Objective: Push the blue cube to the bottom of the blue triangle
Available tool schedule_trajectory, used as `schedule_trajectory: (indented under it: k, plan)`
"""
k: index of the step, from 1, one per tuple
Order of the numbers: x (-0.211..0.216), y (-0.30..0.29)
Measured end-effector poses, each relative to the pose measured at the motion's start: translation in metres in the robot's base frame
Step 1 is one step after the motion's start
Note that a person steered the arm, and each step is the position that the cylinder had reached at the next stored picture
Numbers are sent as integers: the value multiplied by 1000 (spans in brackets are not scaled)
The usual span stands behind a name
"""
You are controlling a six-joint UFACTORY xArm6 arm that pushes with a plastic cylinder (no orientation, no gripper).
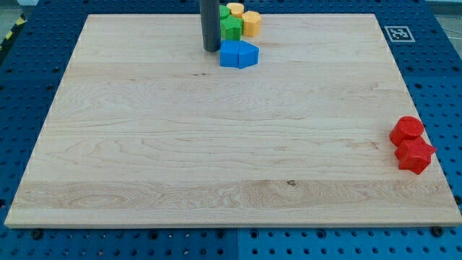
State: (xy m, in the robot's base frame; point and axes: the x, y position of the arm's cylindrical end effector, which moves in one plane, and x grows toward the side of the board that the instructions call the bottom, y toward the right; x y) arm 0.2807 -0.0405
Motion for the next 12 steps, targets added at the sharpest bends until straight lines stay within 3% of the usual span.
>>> schedule_trajectory:
  k: [6, 8, 12]
  plan:
    - [44, -5]
    - [59, 43]
    - [74, -1]
